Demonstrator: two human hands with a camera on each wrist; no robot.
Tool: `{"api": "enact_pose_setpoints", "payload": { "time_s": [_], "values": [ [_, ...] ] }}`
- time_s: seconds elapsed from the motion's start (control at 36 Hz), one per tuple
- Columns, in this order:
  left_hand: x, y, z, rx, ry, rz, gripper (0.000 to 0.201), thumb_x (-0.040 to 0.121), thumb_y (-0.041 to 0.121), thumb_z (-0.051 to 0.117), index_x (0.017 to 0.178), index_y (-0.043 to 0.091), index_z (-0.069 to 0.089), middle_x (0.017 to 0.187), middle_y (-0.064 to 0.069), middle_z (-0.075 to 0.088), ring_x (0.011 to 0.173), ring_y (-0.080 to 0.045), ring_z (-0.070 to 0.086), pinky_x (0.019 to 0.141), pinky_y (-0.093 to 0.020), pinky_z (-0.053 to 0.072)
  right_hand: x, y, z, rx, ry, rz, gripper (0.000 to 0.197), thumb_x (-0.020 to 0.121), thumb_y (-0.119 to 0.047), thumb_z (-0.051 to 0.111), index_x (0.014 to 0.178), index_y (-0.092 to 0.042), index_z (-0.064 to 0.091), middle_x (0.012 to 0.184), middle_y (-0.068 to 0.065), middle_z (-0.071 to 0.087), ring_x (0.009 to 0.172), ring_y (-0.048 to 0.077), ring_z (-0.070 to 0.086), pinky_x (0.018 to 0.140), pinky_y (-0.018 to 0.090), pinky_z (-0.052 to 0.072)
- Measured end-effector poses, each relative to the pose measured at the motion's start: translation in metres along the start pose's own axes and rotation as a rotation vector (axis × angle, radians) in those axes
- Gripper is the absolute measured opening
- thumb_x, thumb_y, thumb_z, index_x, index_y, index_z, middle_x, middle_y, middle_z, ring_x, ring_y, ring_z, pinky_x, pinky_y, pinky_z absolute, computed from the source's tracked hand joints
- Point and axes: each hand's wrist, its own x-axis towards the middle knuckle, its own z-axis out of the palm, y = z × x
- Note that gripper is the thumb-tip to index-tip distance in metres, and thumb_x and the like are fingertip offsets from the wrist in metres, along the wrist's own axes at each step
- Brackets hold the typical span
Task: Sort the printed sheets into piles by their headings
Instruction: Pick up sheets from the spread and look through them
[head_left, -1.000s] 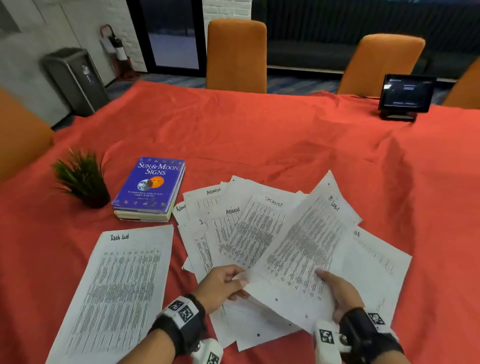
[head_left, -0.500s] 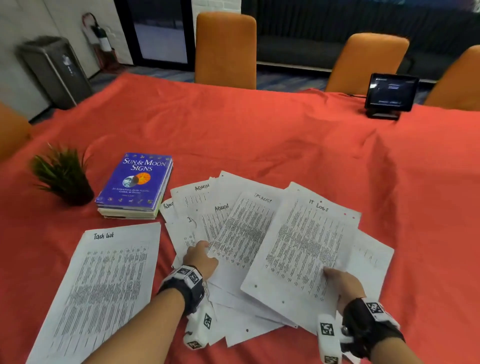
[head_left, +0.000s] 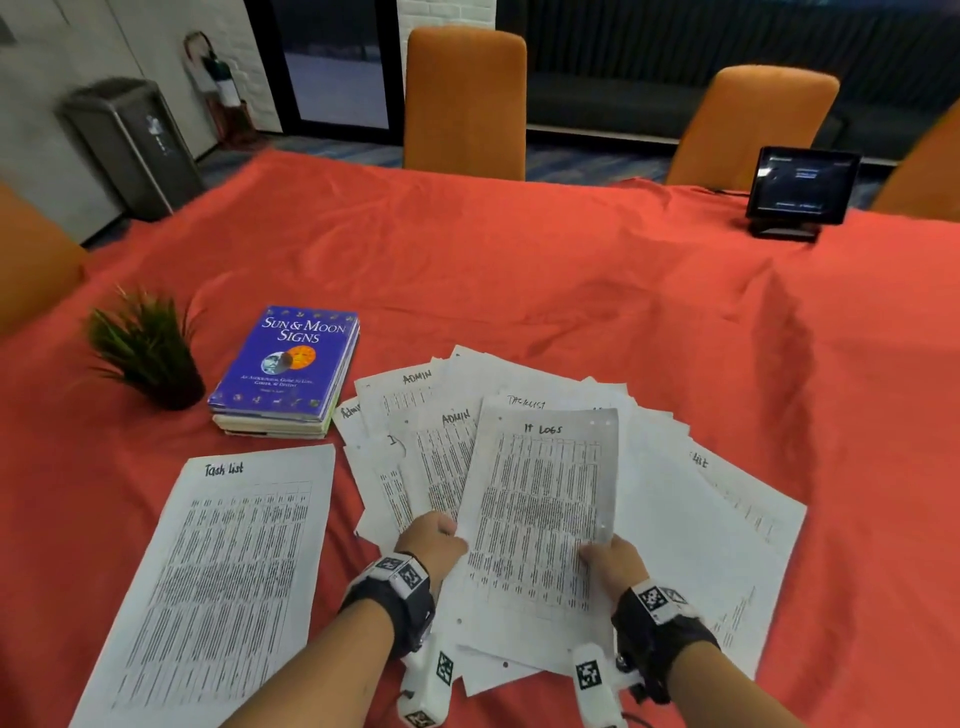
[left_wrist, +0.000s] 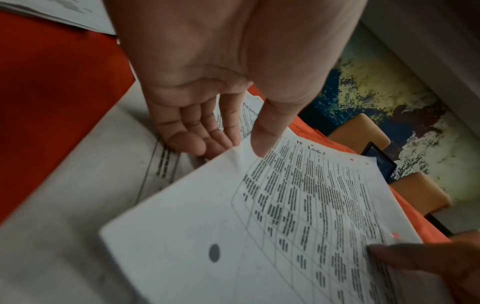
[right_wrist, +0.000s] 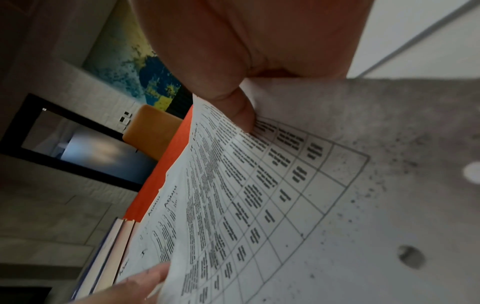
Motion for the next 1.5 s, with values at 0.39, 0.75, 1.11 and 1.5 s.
{"api": "enact_pose_setpoints", "payload": {
  "time_s": [0.39, 0.75, 1.11, 1.5],
  "values": [
    [-0.009, -0.001, 0.002, 0.034, 0.074, 0.092, 0.013, 0.085, 0.017, 0.059, 0.079, 0.028, 0.055, 0.076, 0.014, 0.059, 0.076, -0.014, 0.058, 0.061, -0.021, 0.039, -0.005, -0.018, 0.002, -0.309, 0.207, 0.026, 0.058, 0.082, -0.039, 0.062, 0.136, -0.025, 0.046, 0.123, 0.016, 0.055, 0.105, 0.035, 0.060, 0.092, 0.038, 0.050],
    [-0.019, -0.004, 0.002, -0.043, 0.120, 0.046, 0.018, 0.088, 0.015, 0.055, 0.104, 0.023, 0.057, 0.094, 0.004, 0.062, 0.084, -0.017, 0.058, 0.076, -0.022, 0.045, -0.007, -0.013, 0.004, -0.014, 0.163, 0.085, 0.056, 0.086, -0.016, 0.055, 0.139, -0.021, 0.037, 0.109, 0.010, 0.059, 0.099, 0.030, 0.063, 0.090, 0.036, 0.052],
    [-0.026, -0.004, 0.000, -0.052, 0.134, 0.027, 0.029, 0.086, 0.016, 0.056, 0.114, 0.015, 0.061, 0.113, -0.003, 0.067, 0.090, -0.019, 0.061, 0.083, -0.025, 0.049, -0.026, -0.009, 0.010, -0.378, 0.388, -0.419, 0.012, 0.090, -0.026, 0.061, 0.096, -0.028, 0.071, 0.114, 0.001, 0.059, 0.108, 0.022, 0.054, 0.096, 0.039, 0.042],
    [-0.013, -0.017, -0.019, -0.351, 0.204, -0.047, 0.068, 0.085, 0.022, 0.066, 0.143, 0.010, 0.033, 0.106, 0.004, 0.058, 0.085, -0.014, 0.058, 0.072, -0.014, 0.050, -0.032, -0.012, 0.019, 0.196, -0.098, -0.400, 0.021, 0.085, -0.004, 0.054, 0.101, -0.011, 0.065, 0.093, 0.003, 0.074, 0.086, 0.018, 0.070, 0.071, 0.031, 0.057]
  ]
}}
